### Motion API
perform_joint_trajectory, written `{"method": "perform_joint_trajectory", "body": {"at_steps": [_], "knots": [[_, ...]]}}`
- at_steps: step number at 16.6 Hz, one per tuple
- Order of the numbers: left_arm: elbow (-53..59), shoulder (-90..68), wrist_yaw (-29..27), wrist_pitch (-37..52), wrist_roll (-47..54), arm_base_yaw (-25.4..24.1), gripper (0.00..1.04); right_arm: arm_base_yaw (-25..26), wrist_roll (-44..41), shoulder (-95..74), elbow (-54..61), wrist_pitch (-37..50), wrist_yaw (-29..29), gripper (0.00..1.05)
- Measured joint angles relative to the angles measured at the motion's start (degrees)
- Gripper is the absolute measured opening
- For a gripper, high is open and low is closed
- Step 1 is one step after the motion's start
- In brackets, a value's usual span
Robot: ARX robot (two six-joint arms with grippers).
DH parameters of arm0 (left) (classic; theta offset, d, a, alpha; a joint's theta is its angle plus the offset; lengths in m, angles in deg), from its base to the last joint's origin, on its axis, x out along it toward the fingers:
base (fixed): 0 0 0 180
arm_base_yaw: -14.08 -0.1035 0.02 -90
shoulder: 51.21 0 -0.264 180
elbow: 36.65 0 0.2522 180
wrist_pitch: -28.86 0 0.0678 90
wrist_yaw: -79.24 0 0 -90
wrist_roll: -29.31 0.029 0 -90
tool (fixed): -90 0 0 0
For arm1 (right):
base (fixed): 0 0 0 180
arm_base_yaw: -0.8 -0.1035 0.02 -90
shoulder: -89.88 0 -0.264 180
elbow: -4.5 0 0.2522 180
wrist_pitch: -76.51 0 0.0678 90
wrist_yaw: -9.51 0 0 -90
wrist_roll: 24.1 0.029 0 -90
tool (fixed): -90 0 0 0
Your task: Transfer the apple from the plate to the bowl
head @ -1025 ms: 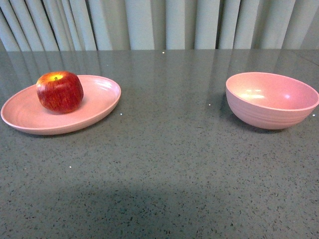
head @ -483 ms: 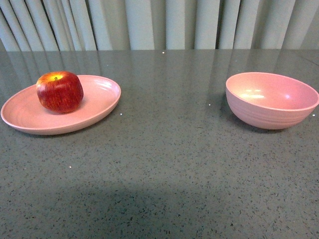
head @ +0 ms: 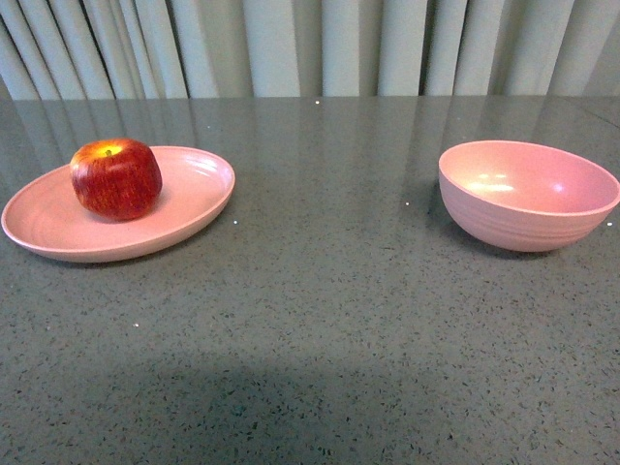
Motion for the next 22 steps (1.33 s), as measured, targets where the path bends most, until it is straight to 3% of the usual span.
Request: {"method": "perform_joint_trajectory", "body": {"at_steps": [5, 6, 7, 10, 15, 22], "knots": [[0.0, 0.0, 0.0, 0.0, 0.0, 0.0, 0.98, 0.2, 0.6, -0.2, -0.1, -1.0, -0.9, 0.98], [0.0, 0.0, 0.0, 0.0, 0.0, 0.0, 0.98, 1.3, 4.7, -3.5, -1.5, -5.1, -6.4, 0.98], [0.0, 0.0, -0.1, 0.0, 0.0, 0.0, 0.98, 0.1, 7.7, -6.7, -2.2, -3.8, -6.3, 0.98], [0.0, 0.0, 0.0, 0.0, 0.0, 0.0, 0.98, -2.3, 9.7, -15.0, -7.7, 5.7, -5.5, 0.98], [0.0, 0.0, 0.0, 0.0, 0.0, 0.0, 0.98, -2.4, 7.0, -48.2, -26.8, 22.4, -5.7, 0.98], [0.0, 0.0, 0.0, 0.0, 0.0, 0.0, 0.98, -2.8, 1.1, -86.0, -57.0, 9.1, -1.2, 0.98]]}}
